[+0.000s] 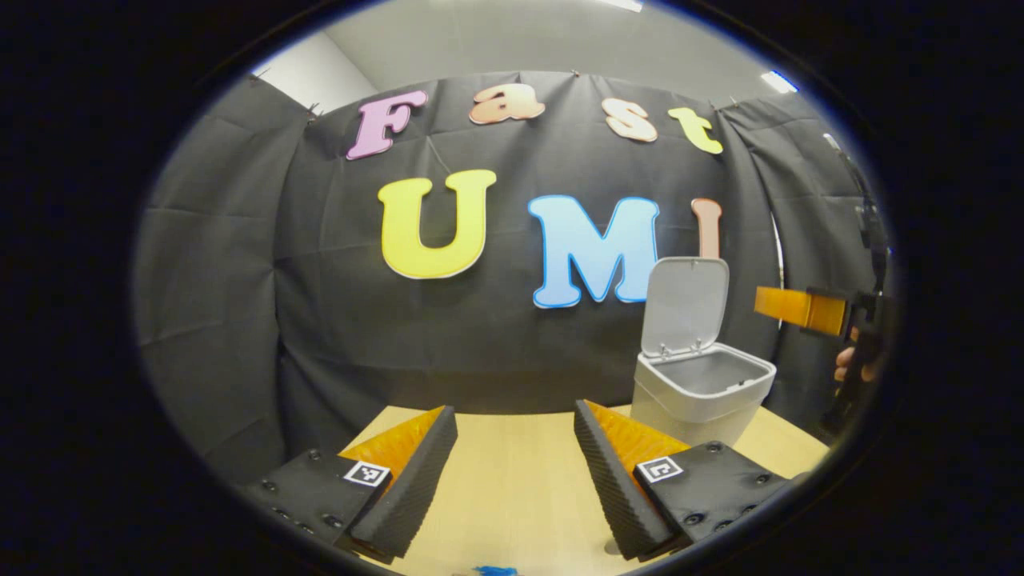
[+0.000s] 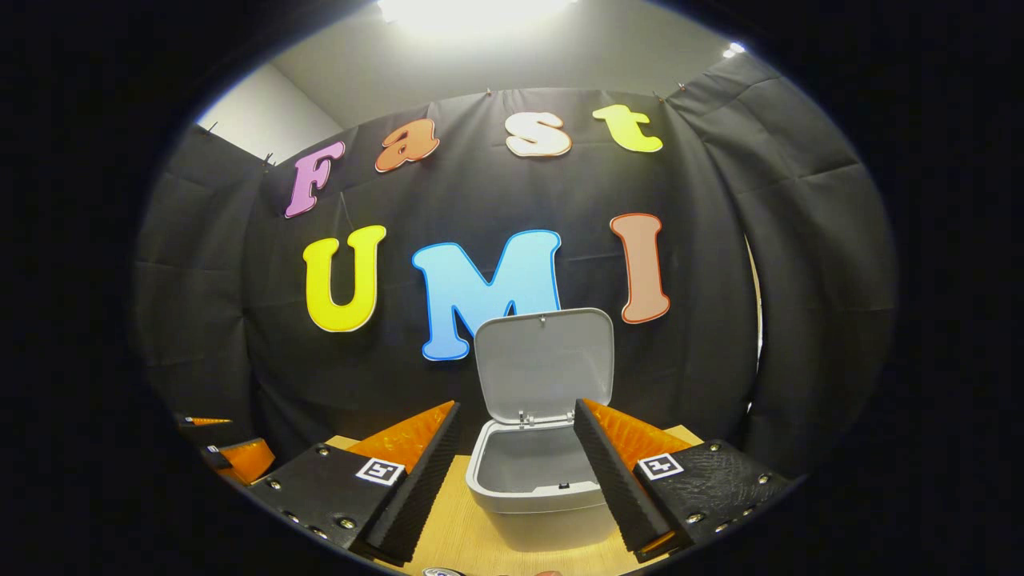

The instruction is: Press the lid of the desktop garbage bin to open it, pick up the crumpled paper on the desktop and throw it into the bin, then pick up the pop can on the desktop and drop it into the bin, and finally close the garbage bin lid.

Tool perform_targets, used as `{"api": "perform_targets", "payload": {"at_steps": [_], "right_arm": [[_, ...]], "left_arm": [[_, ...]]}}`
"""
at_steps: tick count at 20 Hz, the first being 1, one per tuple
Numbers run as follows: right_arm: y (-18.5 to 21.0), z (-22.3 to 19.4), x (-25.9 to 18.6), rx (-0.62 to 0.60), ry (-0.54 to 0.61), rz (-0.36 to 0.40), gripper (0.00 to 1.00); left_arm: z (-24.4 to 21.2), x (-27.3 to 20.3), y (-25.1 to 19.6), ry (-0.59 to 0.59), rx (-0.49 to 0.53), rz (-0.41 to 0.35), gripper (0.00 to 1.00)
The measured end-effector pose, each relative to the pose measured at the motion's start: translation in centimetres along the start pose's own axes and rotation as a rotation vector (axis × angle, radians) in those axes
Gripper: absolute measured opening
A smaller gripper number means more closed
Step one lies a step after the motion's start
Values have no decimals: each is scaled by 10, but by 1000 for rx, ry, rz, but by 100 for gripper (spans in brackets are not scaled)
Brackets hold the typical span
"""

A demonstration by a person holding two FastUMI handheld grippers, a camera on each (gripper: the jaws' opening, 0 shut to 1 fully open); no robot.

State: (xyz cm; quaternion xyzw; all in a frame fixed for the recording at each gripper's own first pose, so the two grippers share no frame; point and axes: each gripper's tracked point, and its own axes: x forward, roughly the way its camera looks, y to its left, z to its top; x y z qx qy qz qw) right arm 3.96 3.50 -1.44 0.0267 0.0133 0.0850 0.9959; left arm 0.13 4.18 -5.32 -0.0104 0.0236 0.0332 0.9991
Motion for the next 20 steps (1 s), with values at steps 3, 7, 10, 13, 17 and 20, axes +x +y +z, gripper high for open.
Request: {"api": "perform_targets", "payload": {"at_steps": [3,7,10,13,17,20], "right_arm": [[0,0,0,-15,1,2,91],[0,-4,1,-34,13,4,91],[-1,-8,3,-42,29,4,91],[-1,-12,3,-52,40,3,91],[-5,-18,2,-70,60,-3,90],[-7,-22,2,-78,74,-8,91]], "left_arm": [[-36,2,8,69,-3,15,96],[-80,3,13,157,-8,14,97],[-114,1,14,218,-17,-1,97],[-150,0,15,291,-23,-11,97],[-182,-1,15,363,-33,-25,98],[-206,0,13,414,-35,-33,96]]}}
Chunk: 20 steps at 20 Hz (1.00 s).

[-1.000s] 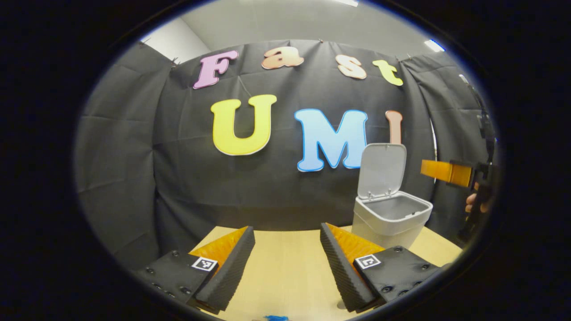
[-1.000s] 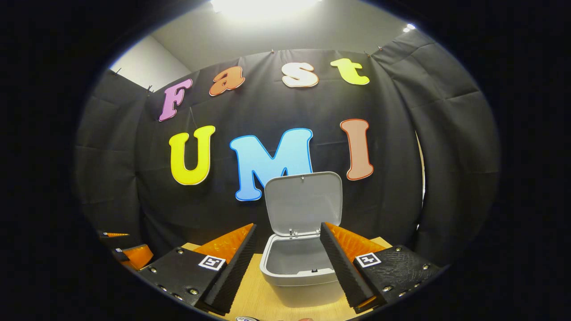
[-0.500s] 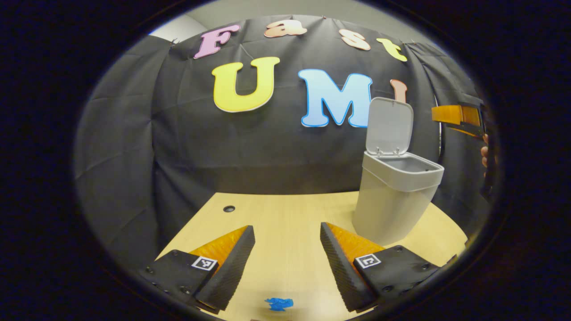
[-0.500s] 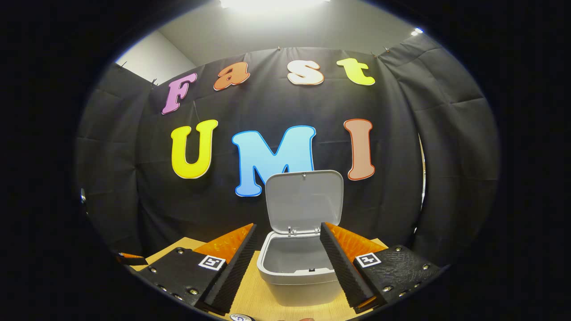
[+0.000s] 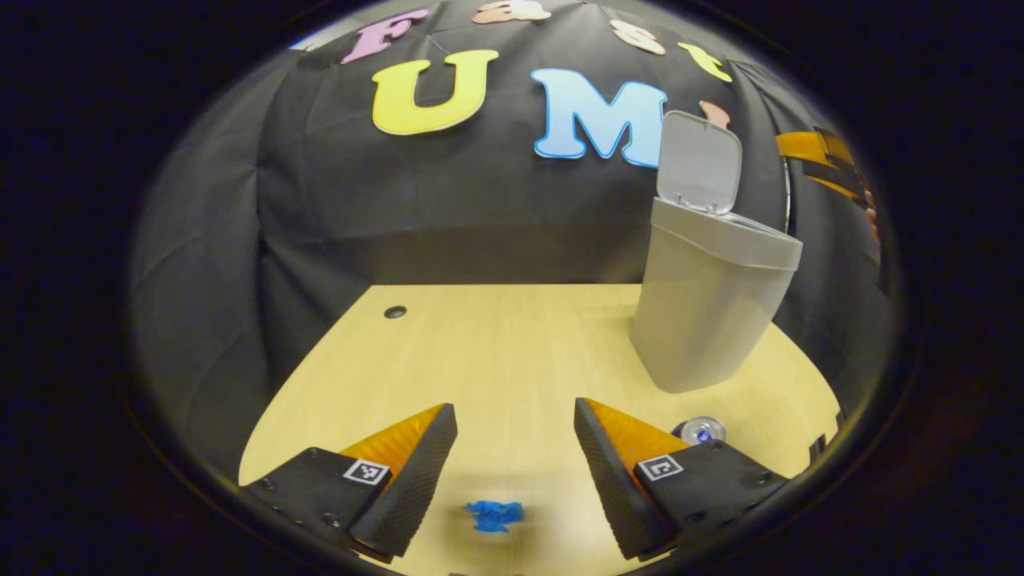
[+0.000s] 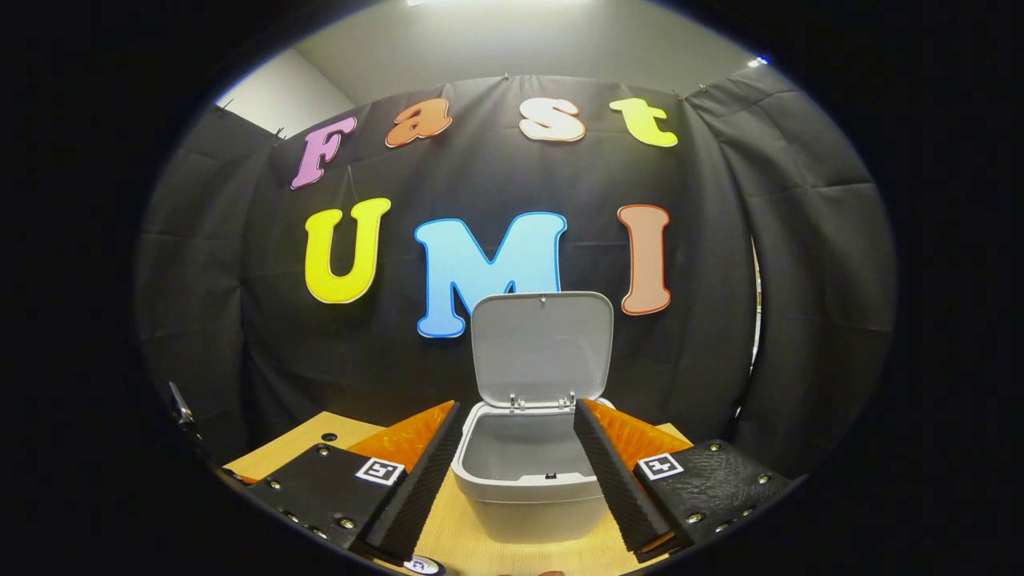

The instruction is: Press the lid of the desktop garbage bin to open it, pick up the crumpled paper on the desktop and throw it into the bin, then pick up the pop can on the desktop and drop it into the bin, and finally close the garbage bin lid.

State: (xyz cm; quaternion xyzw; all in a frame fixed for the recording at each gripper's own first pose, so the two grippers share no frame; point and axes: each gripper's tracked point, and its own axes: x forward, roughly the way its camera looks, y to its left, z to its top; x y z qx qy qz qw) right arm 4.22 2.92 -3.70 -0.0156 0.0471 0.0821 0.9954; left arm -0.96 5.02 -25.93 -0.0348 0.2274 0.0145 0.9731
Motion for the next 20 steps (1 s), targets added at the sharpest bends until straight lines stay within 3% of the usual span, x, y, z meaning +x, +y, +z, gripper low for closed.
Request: {"api": "perform_targets", "payload": {"at_steps": [9,20], "right_arm": [[-11,-13,-2,-9,41,-27,90],[-16,-33,-5,-9,94,-41,91]], "left_arm": [[-60,11,-2,130,-4,-15,96],[-111,18,18,245,-68,25,96]]}}
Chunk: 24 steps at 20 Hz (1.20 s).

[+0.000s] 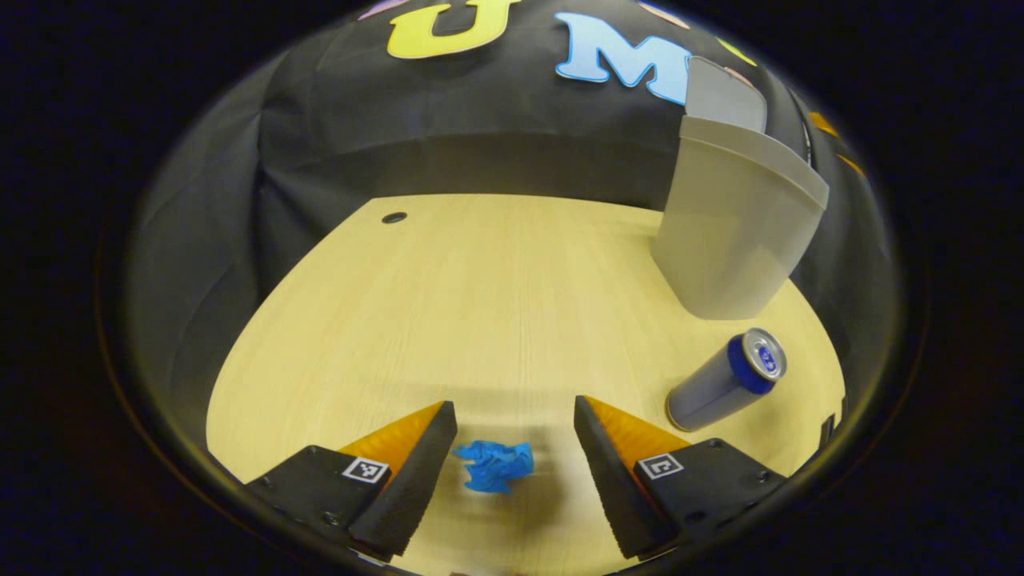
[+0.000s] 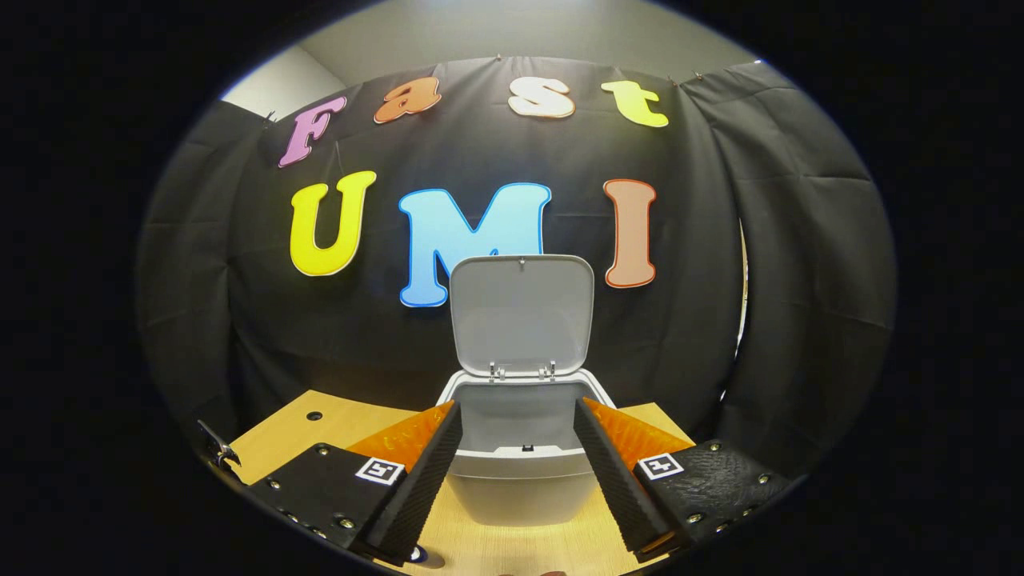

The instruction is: Press the lid of the desktop garbage bin to open it, pick up the crumpled paper on the desktop and throw it into the bin, then pick up the pop can on the desktop and drop it into the bin, and finally close the garbage bin lid.

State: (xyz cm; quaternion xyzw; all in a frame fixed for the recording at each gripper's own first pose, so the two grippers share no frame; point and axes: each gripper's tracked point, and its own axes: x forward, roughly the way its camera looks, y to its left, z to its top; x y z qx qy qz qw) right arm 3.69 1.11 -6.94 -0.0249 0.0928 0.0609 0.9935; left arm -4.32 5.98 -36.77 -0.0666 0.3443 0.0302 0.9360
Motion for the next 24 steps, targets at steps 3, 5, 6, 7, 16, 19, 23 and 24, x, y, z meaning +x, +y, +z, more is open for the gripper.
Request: {"api": "perform_targets", "payload": {"at_steps": [3,5,6,7,16,19,23,24], "right_arm": [[2,-4,-1,-4,14,3,91],[3,-10,-1,-4,27,5,91],[4,-12,-2,-5,33,6,90],[5,-16,-2,-9,43,8,91],[12,-36,-7,-39,106,21,91],[14,-40,-8,-46,121,26,91],[15,-41,-7,-44,129,29,91],[15,-42,-7,-44,130,28,91]], "left_arm": [[-9,0,5,19,11,3,97],[-17,2,6,32,16,7,97],[-19,3,8,32,21,9,97],[-24,4,10,37,34,16,97],[-46,9,14,52,61,27,98],[-53,12,14,68,61,21,97],[-58,15,15,83,65,26,98],[-57,16,15,76,69,24,98]]}}
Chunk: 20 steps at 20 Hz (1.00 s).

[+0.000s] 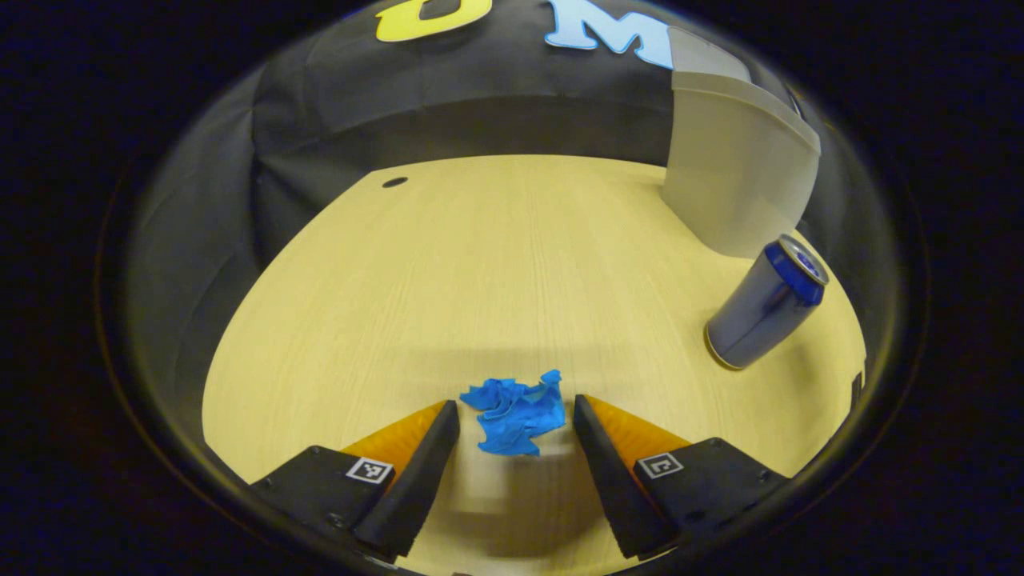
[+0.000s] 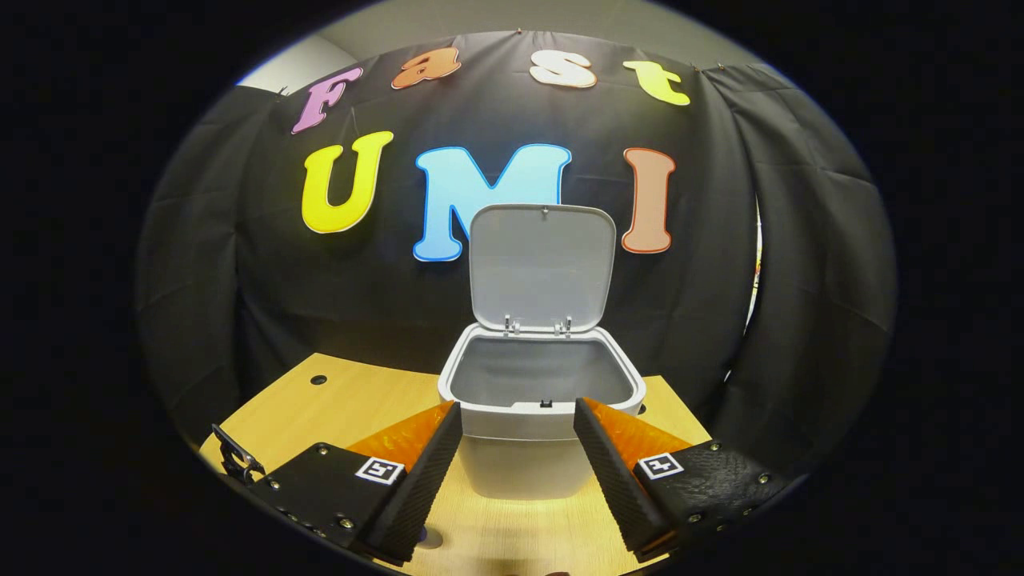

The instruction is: Press the lid of the desktop garbage bin to open it, pick up the crumpled paper on the desktop and throw it into the bin, then pick up the pop can on the desktop and drop it into the bin, and finally close the garbage bin lid.

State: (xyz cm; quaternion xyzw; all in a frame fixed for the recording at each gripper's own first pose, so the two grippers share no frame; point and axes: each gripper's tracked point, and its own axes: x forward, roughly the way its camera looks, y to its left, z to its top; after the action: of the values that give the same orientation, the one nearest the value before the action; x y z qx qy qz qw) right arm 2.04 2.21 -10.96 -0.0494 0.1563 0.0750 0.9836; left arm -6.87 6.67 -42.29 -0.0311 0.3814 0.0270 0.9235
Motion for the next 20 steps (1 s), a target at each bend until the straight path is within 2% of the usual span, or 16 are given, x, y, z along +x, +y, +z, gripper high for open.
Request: {"api": "perform_targets", "payload": {"at_steps": [3,5,7,11,13,16,20], "right_arm": [[0,0,0,4,3,-2,91],[0,-3,-1,4,6,-3,91],[-1,-3,-2,5,8,-5,91],[-1,-5,-4,-4,8,-5,91],[-2,-5,-5,-5,7,-5,91],[-2,-6,-6,-4,4,-4,91],[-3,-6,-9,-1,-1,-11,91]], "left_arm": [[2,1,1,-2,3,8,75],[4,2,2,-5,15,15,73],[5,3,4,-2,22,19,53],[12,3,9,-17,32,39,50],[22,-1,8,-36,36,38,53],[41,-5,6,-74,50,40,49],[77,-14,-3,-139,52,17,51]]}}
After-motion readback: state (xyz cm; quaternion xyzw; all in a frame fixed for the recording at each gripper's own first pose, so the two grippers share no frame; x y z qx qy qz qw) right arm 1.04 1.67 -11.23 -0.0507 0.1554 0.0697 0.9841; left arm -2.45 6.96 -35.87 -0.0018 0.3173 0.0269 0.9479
